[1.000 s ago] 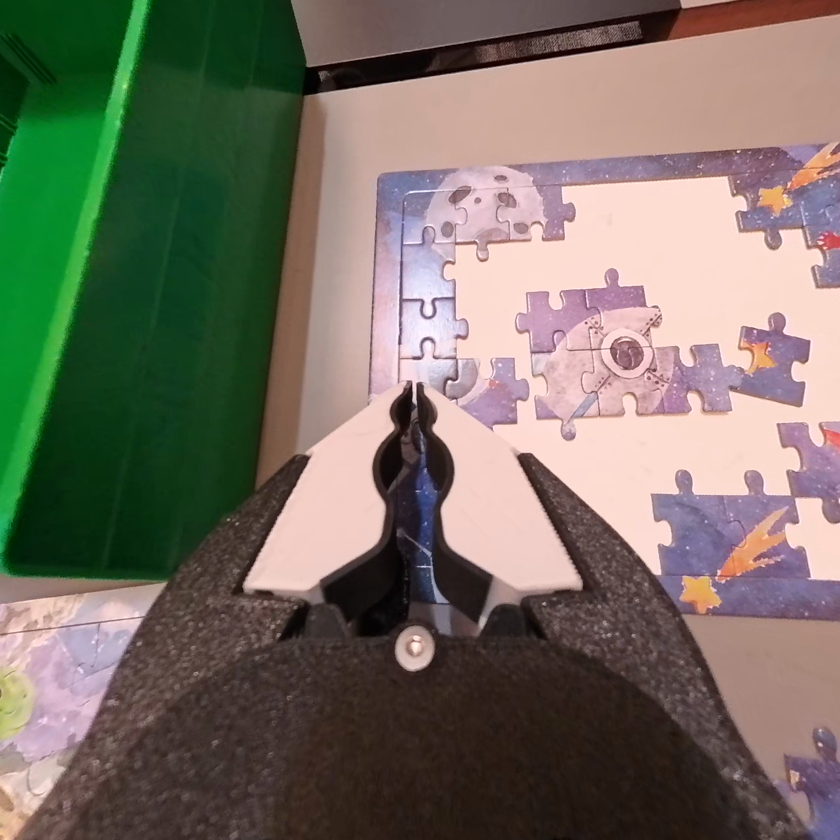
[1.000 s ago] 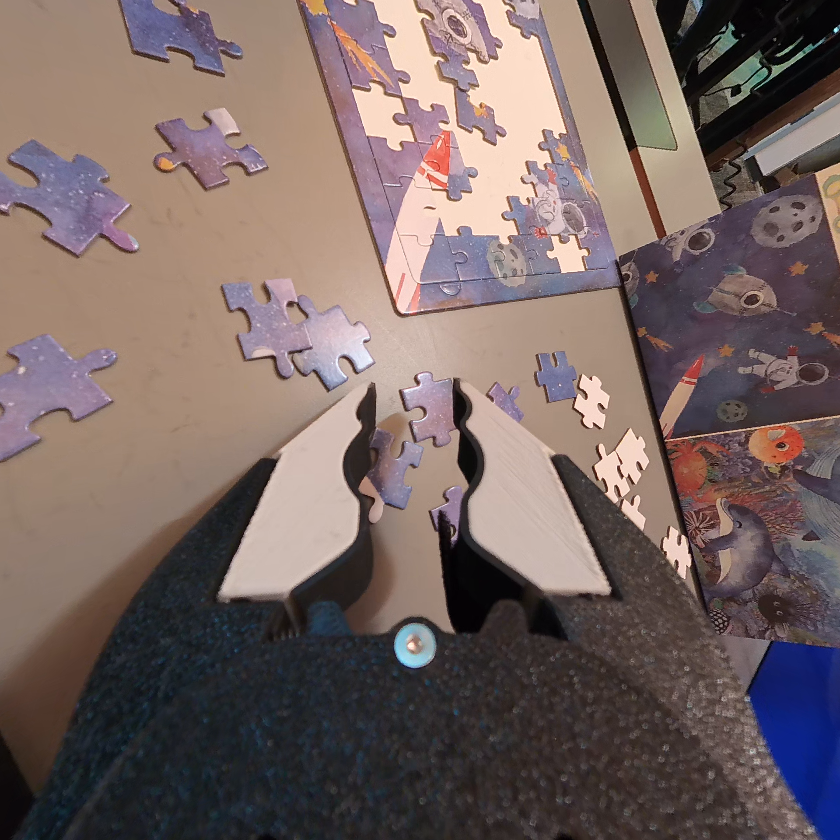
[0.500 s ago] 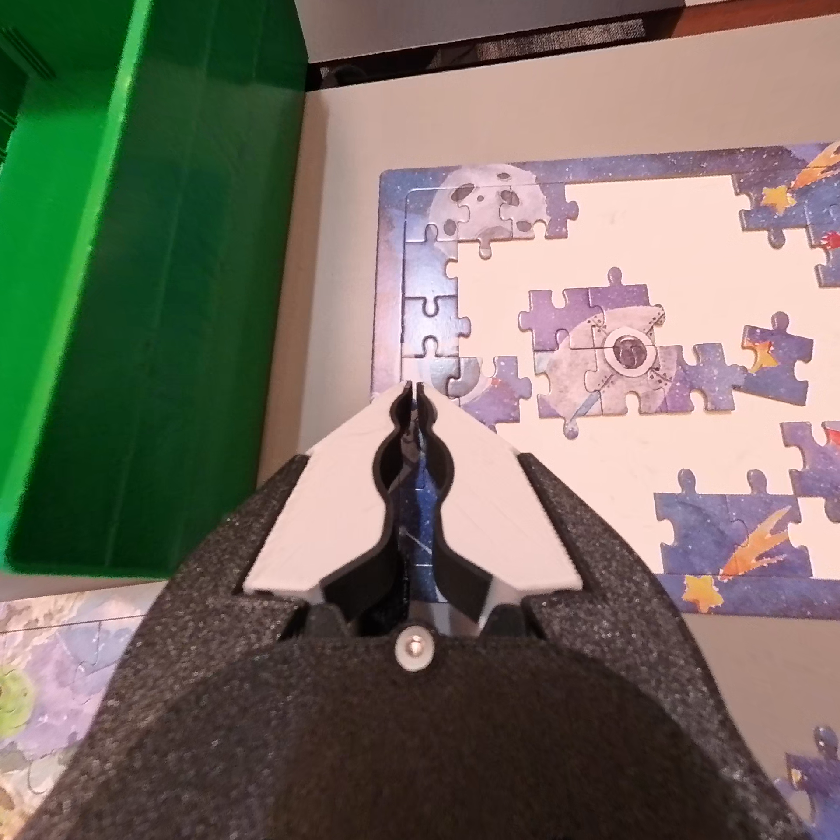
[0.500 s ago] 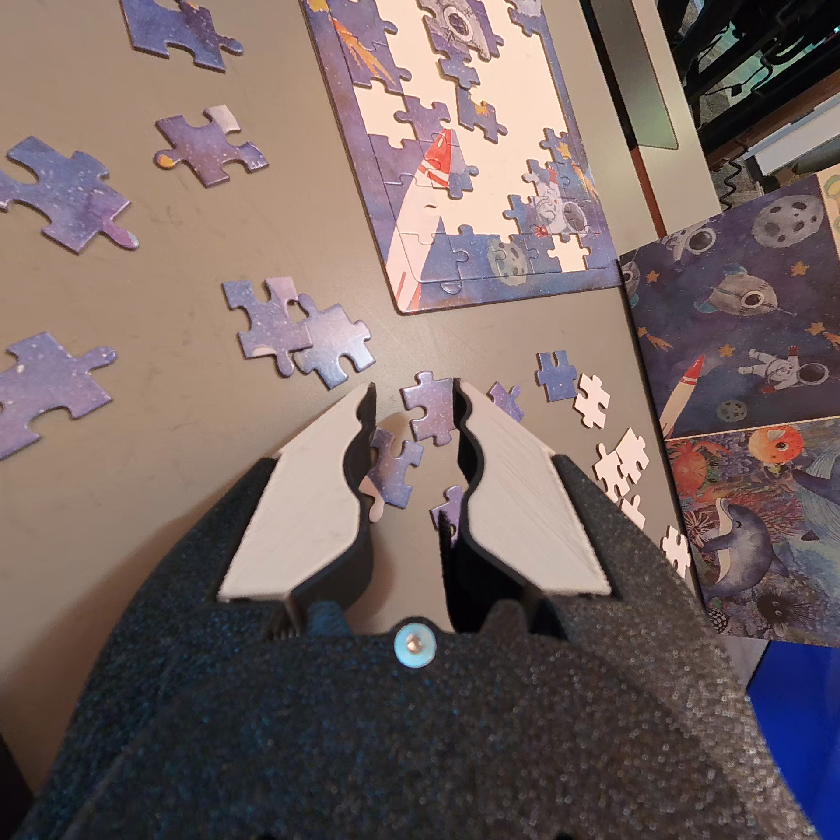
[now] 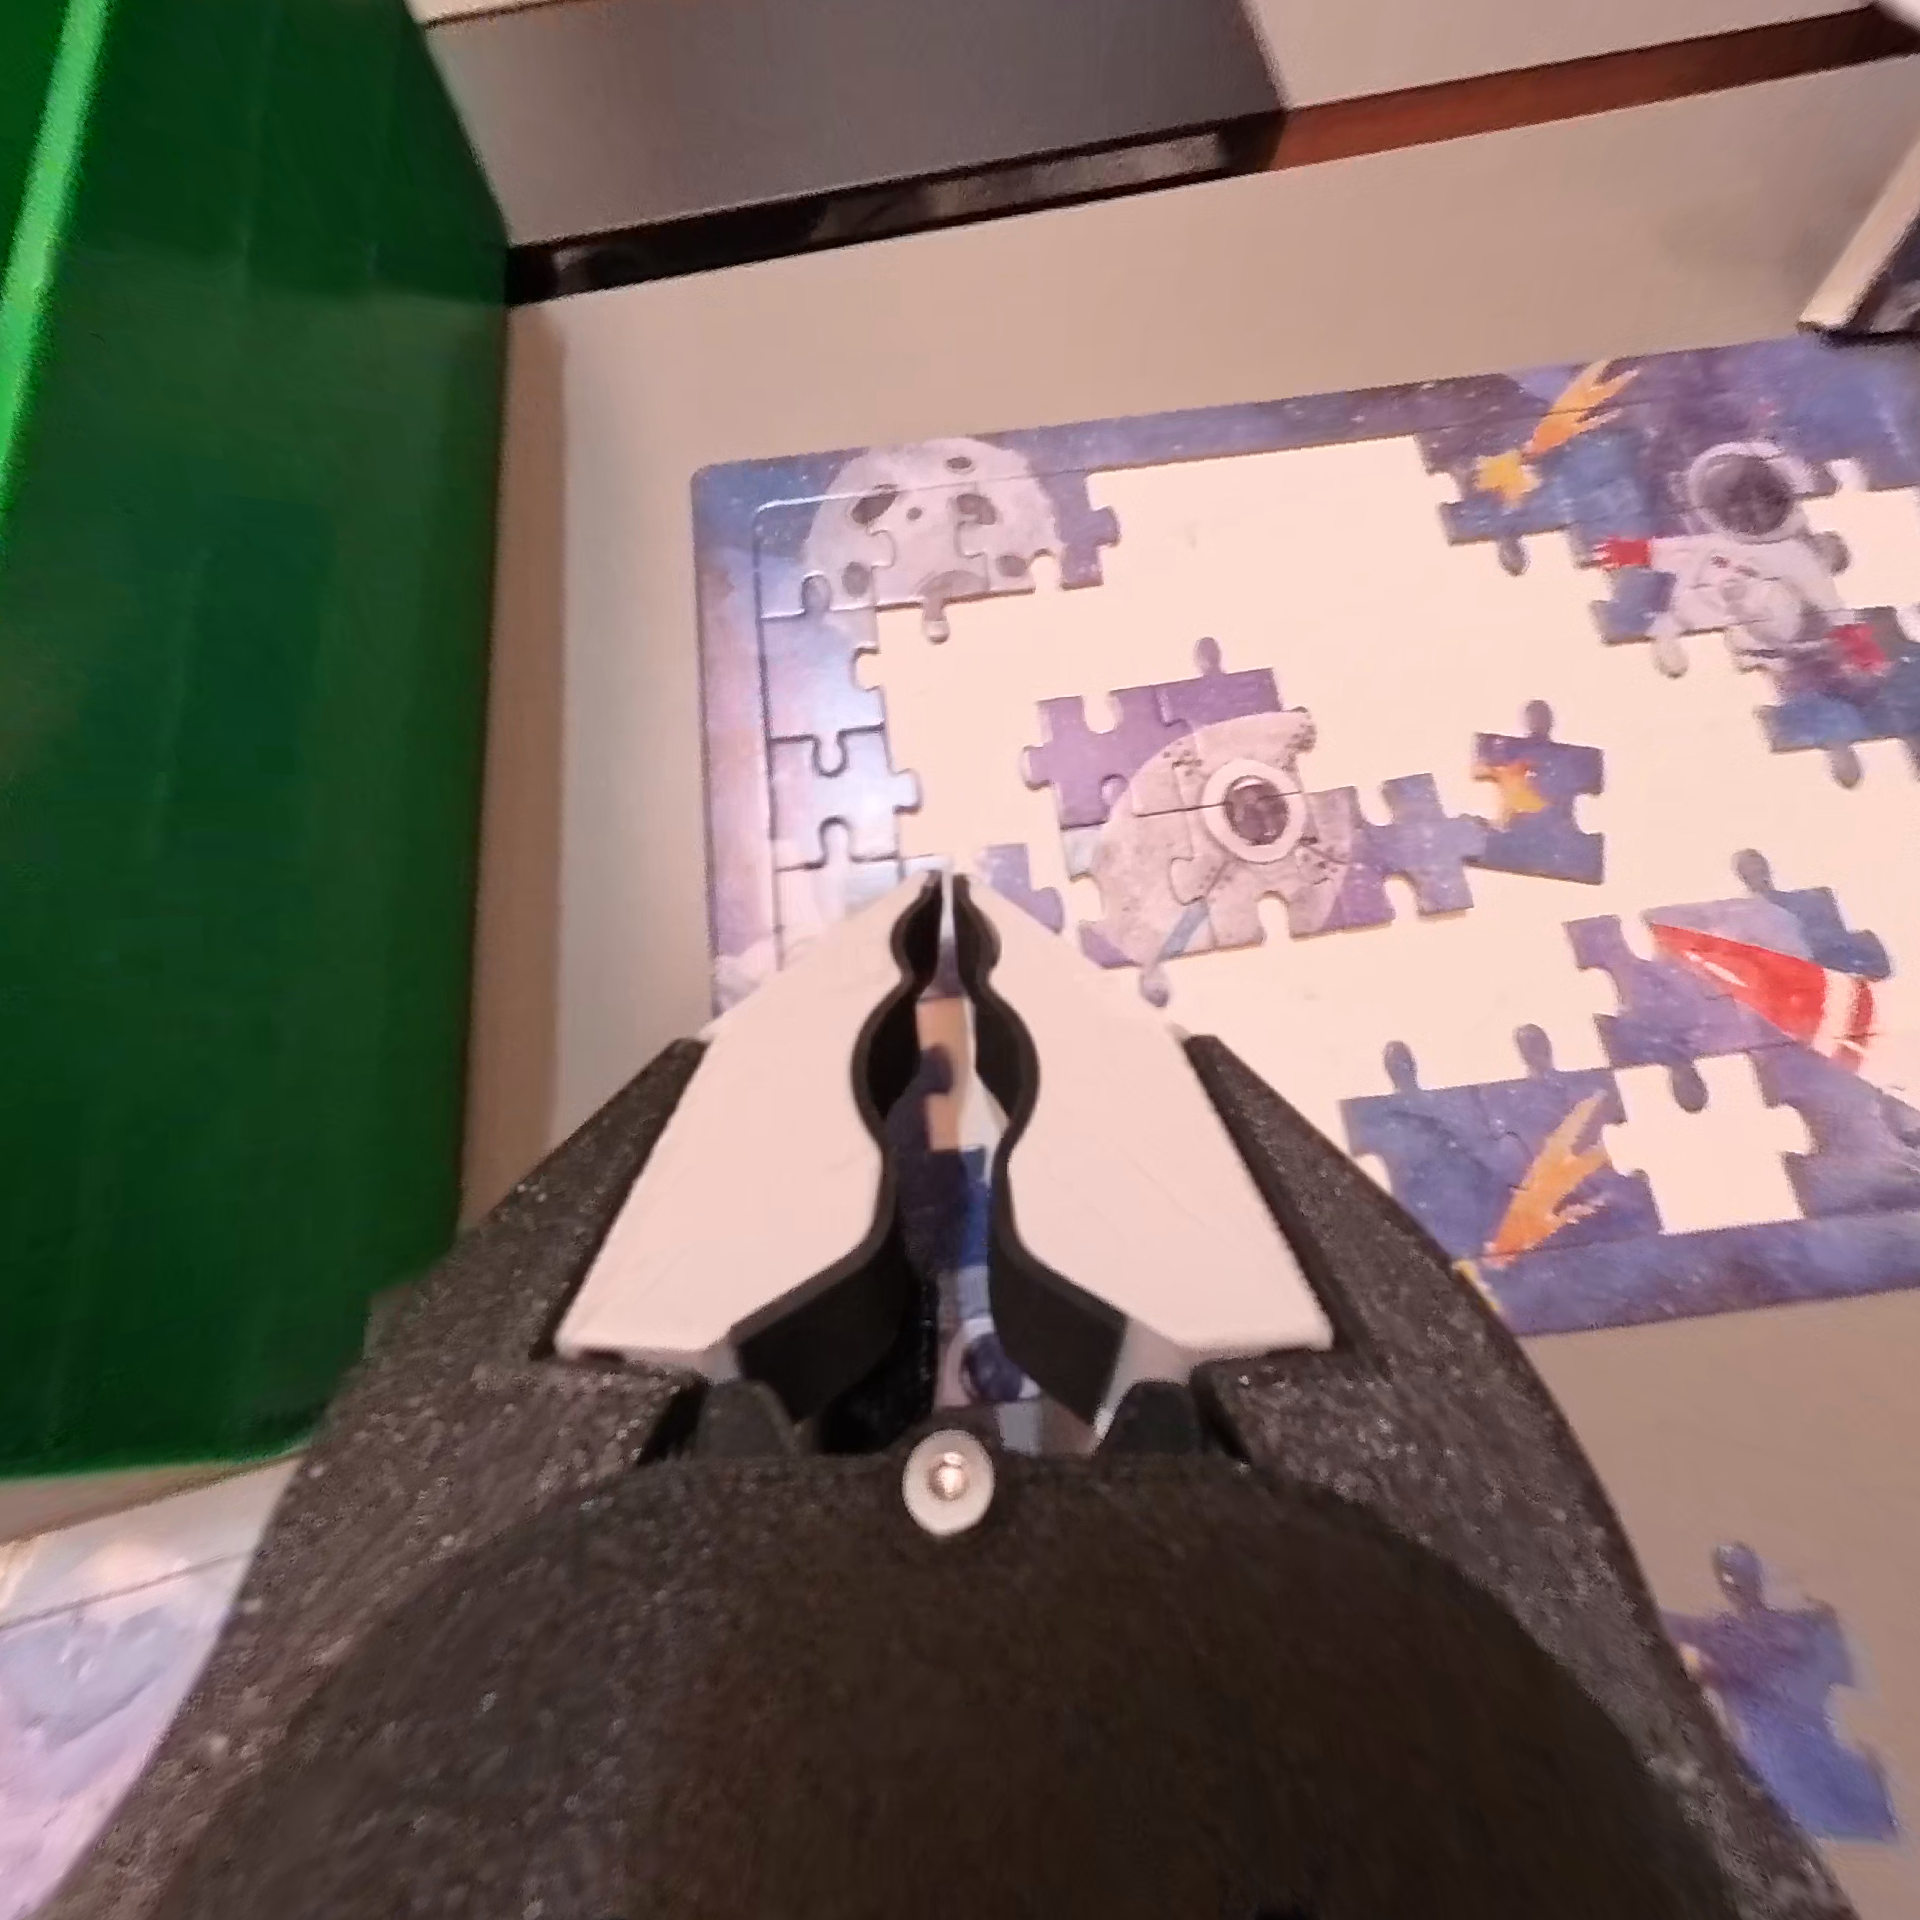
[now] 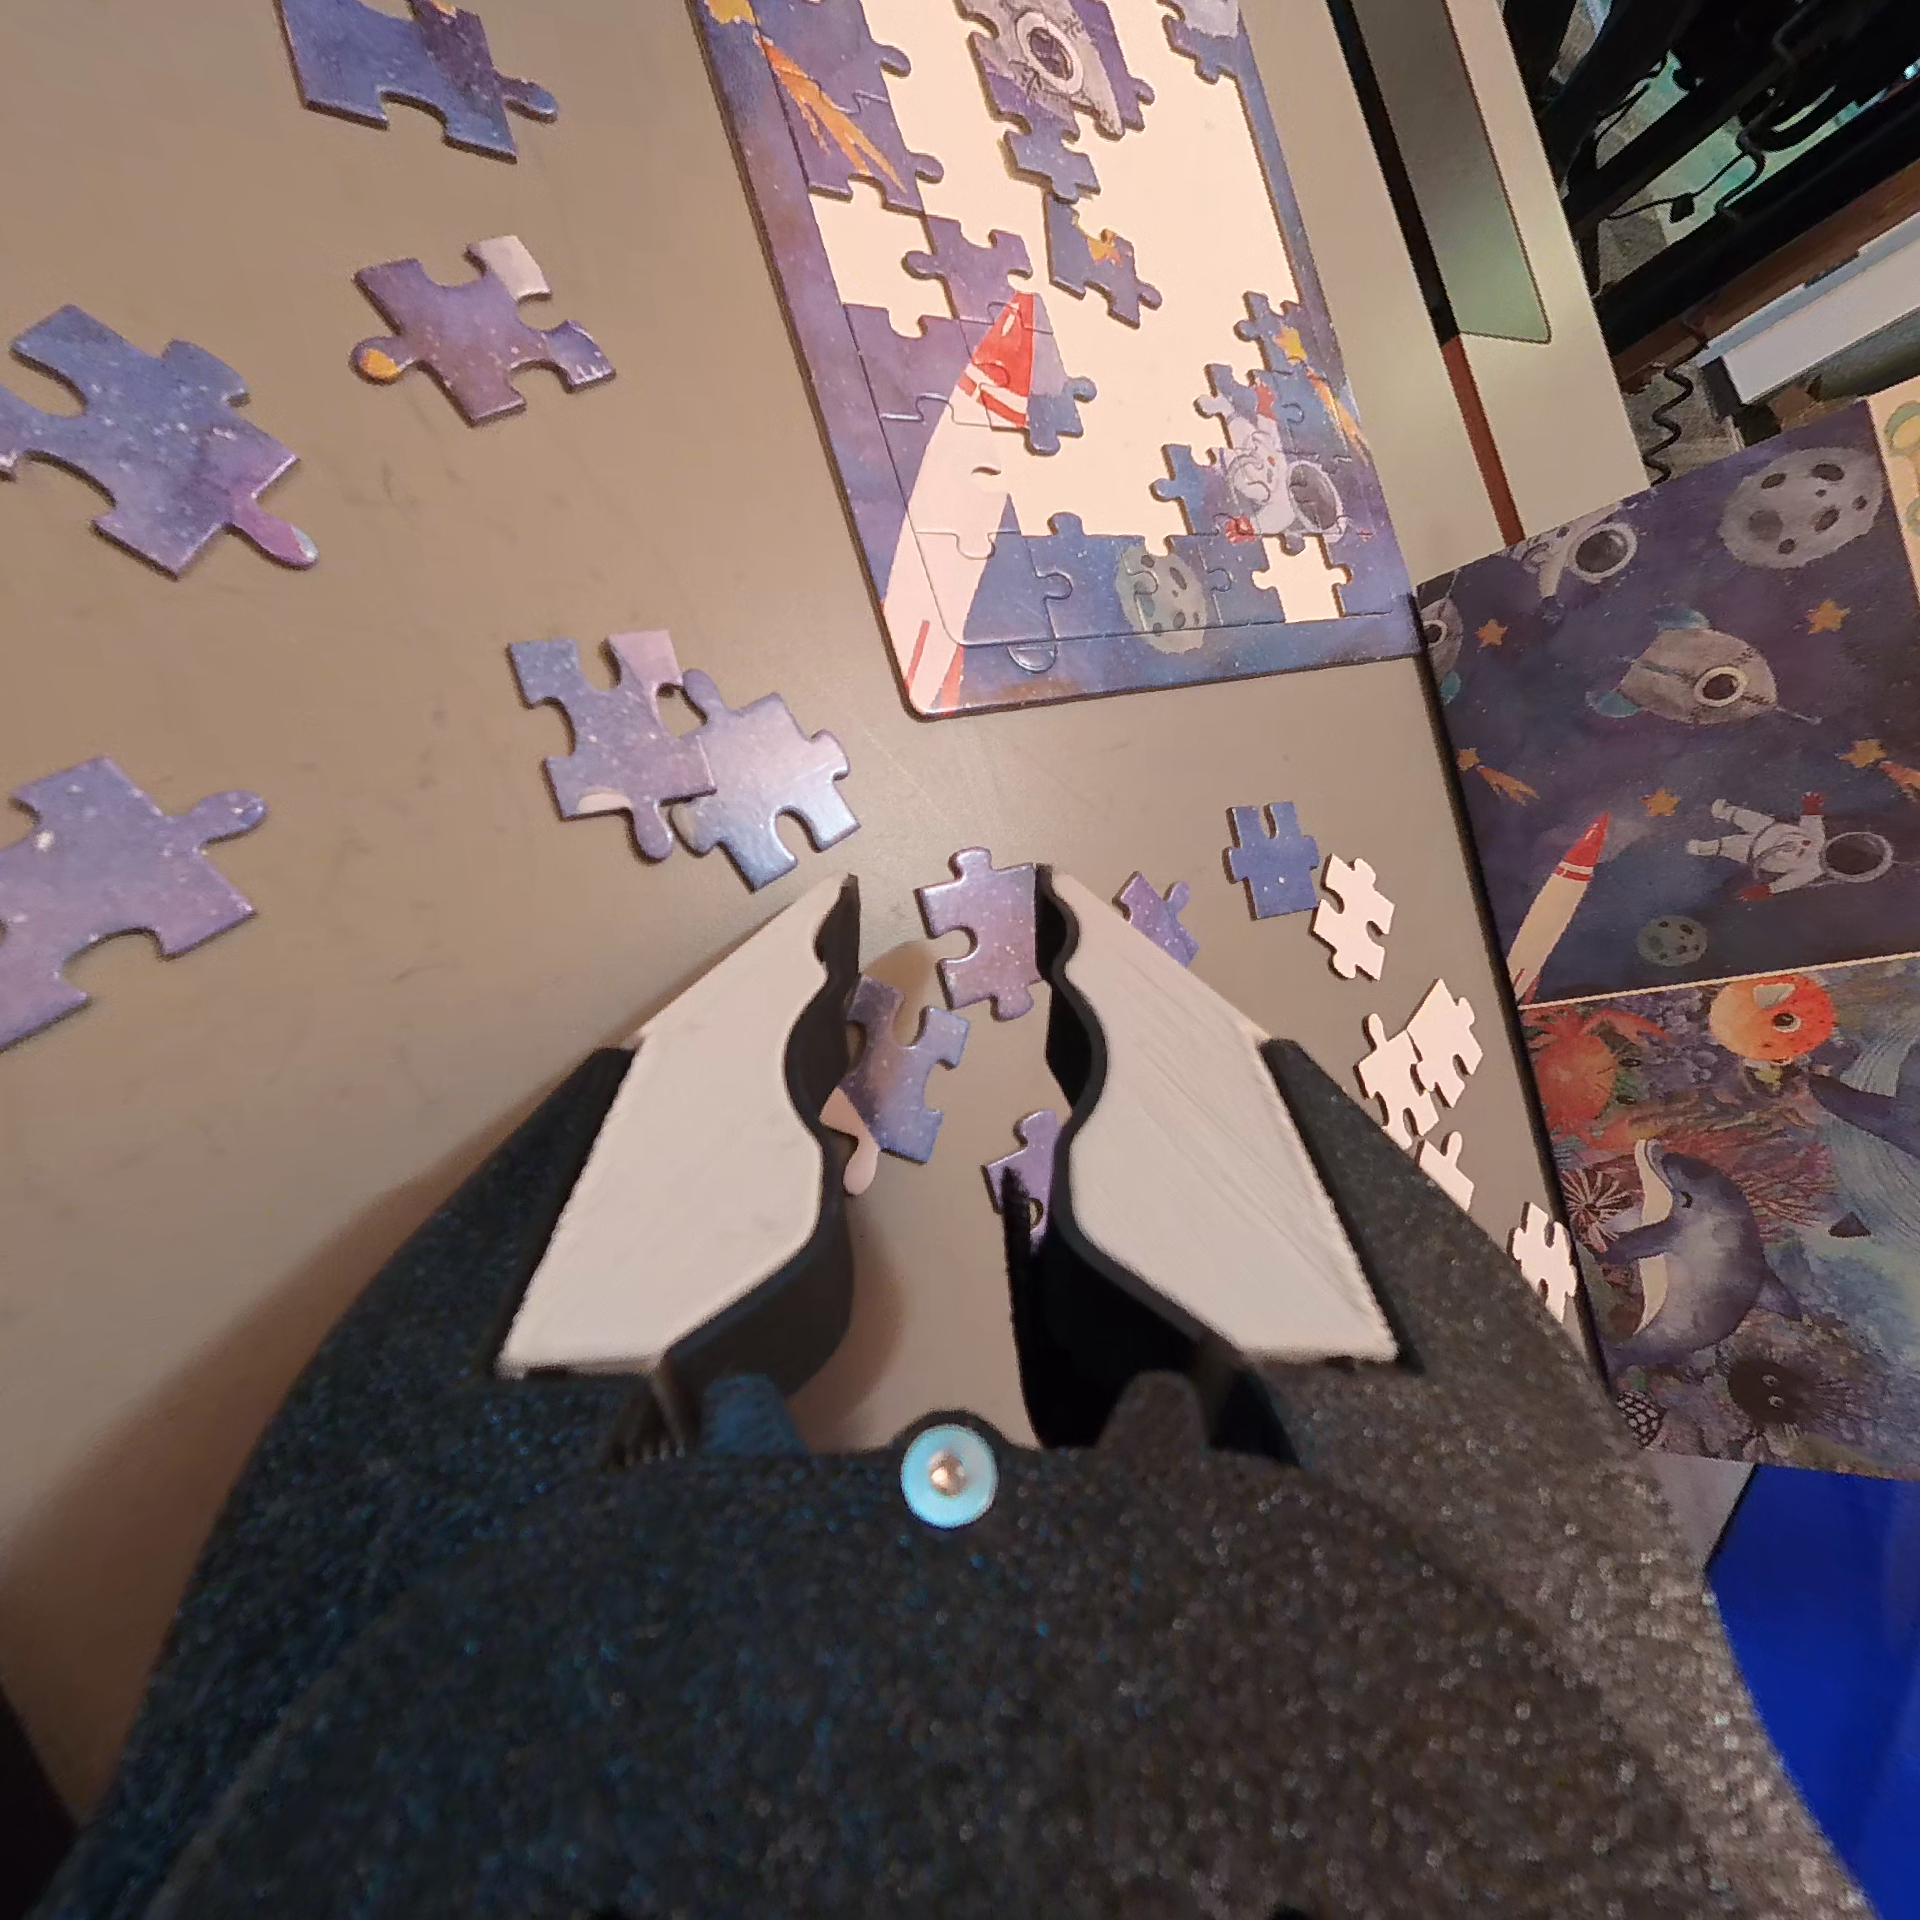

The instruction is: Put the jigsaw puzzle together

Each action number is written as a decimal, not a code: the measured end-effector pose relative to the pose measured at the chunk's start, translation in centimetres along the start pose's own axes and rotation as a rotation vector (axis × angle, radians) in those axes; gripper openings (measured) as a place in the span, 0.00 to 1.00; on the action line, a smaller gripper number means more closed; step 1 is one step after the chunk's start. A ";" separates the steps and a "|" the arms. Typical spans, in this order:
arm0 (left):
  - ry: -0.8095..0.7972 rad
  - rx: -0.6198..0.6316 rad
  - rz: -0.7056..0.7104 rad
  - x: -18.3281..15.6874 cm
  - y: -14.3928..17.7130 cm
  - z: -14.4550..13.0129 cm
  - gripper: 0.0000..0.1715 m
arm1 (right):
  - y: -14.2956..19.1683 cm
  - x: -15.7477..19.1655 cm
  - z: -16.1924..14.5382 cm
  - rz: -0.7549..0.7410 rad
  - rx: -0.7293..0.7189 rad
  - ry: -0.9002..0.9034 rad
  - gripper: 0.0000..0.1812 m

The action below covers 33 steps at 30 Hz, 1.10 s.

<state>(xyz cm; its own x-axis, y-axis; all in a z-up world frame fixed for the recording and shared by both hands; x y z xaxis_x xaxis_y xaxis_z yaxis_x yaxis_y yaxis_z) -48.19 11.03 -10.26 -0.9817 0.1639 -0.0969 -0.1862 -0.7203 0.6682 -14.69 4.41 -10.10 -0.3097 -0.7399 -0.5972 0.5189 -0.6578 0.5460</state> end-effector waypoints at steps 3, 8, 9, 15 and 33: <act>-0.035 0.001 -0.028 -1.3 -0.5 0.2 0.01 | -0.1 0.0 0.0 0.000 0.002 0.001 0.19; -0.057 0.046 0.005 -1.8 -2.0 0.3 0.01 | -0.1 0.0 0.0 0.001 -0.001 -0.002 0.19; -0.054 0.043 0.020 -1.7 -1.9 0.6 0.01 | -0.1 -0.1 0.0 0.001 -0.001 -0.005 0.19; -0.074 0.203 0.039 -1.3 -2.3 1.0 0.01 | 0.2 -0.3 0.1 0.006 -0.020 -0.025 0.19; -0.137 0.212 0.038 -3.8 -3.8 2.6 0.03 | 0.8 -0.4 0.1 0.019 -0.044 -0.044 0.19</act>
<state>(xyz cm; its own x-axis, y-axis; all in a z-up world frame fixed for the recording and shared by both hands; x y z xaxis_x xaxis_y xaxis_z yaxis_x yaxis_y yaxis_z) -43.61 14.93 -10.48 -0.9707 0.2392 0.0225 -0.1222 -0.5723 0.8108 -14.26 4.21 -9.35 -0.3338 -0.7587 -0.5595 0.5595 -0.6371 0.5302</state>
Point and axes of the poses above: each gripper's, where its closed fingertips meet, y back along the fingers, z out of its top, x = y × z across the jaws, the point moved 8 cm from there along y, back along the fingers, and after that the axes turned 10 degrees about -z, right-handed, at the moved point
